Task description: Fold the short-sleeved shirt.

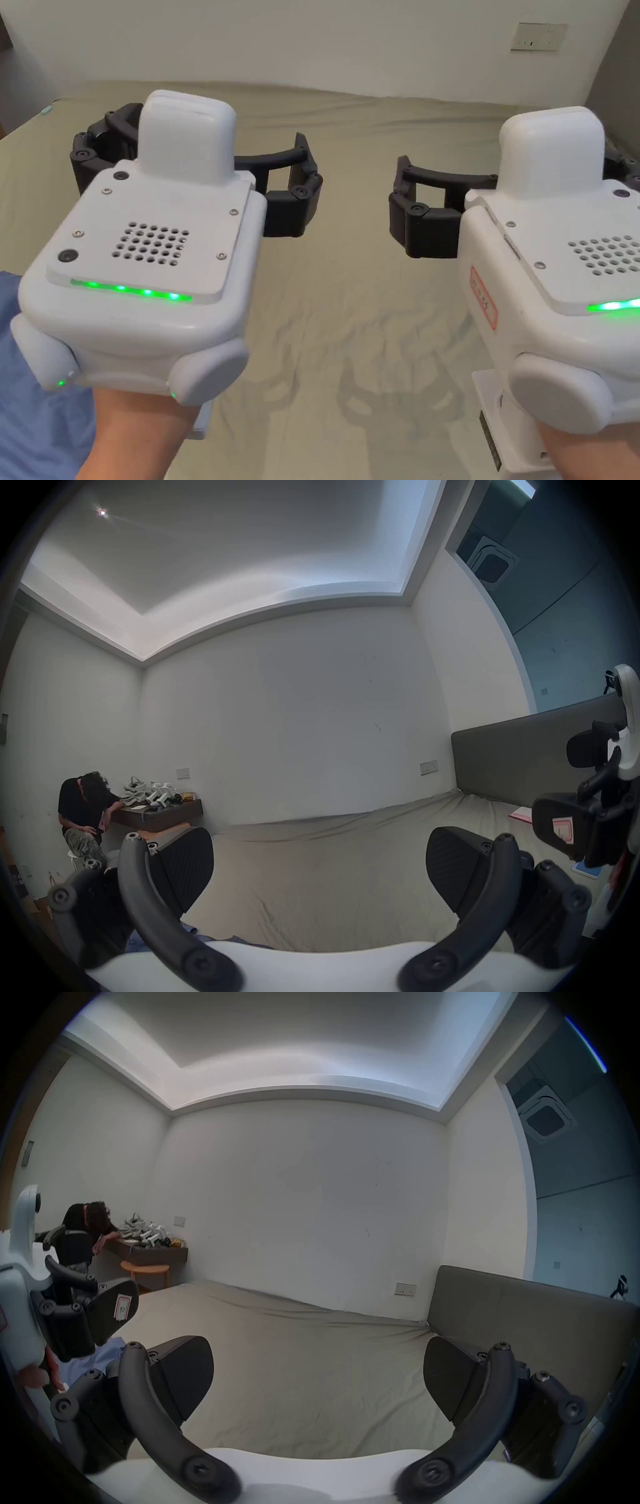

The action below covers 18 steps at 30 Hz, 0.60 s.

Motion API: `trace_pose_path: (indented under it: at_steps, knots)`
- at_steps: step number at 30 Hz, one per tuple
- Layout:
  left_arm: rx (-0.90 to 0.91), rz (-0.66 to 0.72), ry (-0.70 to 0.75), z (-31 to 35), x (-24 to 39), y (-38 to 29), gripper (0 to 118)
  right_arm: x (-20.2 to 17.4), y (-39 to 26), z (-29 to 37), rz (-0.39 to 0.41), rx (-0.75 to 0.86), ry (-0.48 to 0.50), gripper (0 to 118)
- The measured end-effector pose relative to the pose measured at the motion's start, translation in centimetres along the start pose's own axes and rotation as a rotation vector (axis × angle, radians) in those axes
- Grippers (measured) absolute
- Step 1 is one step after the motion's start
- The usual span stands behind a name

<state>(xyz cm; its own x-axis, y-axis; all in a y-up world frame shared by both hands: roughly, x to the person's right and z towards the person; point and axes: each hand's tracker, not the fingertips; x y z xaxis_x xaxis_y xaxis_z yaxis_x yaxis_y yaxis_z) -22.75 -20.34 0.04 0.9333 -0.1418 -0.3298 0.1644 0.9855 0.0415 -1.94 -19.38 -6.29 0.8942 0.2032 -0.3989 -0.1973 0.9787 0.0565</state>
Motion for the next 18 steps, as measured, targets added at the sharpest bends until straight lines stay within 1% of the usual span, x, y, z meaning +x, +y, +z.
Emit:
trace_pose_path:
  at_steps: [3,4,5,6,7,8,9,10,11,12,13,15,18]
  knots:
    - [-0.003,0.01,-0.008,0.0,0.0,-0.1,116,0.0,-0.1,0.0,0.009,-0.005,0.001,117]
    - [-0.001,0.012,-0.011,0.1,-0.1,-0.1,111,0.1,-0.1,0.1,0.001,-0.005,0.008,112]
    - [0.005,0.017,-0.012,0.2,0.0,0.0,103,0.2,-0.1,0.2,-0.012,-0.009,0.027,98]
    - [0.008,0.017,-0.003,0.5,0.2,0.1,92,0.3,-0.1,0.2,-0.027,-0.007,0.035,90]
    - [0.01,0.01,0.005,0.5,0.4,0.1,77,0.3,-0.1,0.2,-0.037,-0.005,0.027,70]
    - [0.008,0.001,0.008,0.3,0.4,0.2,51,0.4,-0.1,0.2,-0.044,-0.004,0.016,30]
    - [-0.003,-0.005,0.006,0.2,0.4,0.2,26,0.5,-0.2,0.2,-0.054,-0.005,-0.011,1]
    - [-0.007,-0.004,0.004,0.2,0.4,0.2,7,0.5,-0.1,0.2,-0.053,0.004,-0.003,1]
    - [-0.018,0.014,-0.011,0.2,0.3,0.3,5,0.6,0.2,0.2,-0.059,-0.006,0.022,1]
    - [-0.022,0.047,-0.05,0.3,0.2,0.4,1,0.9,0.1,0.2,-0.059,-0.013,0.029,1]
    - [-0.033,0.047,-0.059,0.2,0.2,0.4,0,0.8,0.1,0.2,-0.053,-0.013,0.023,1]
    - [-0.033,0.033,-0.066,0.2,0.5,0.4,0,0.4,0.1,0.2,-0.01,-0.014,-0.008,1]
    - [-0.031,0.021,-0.09,0.2,1.2,0.3,0,0.8,0.1,0.3,-0.014,-0.015,-0.01,1]
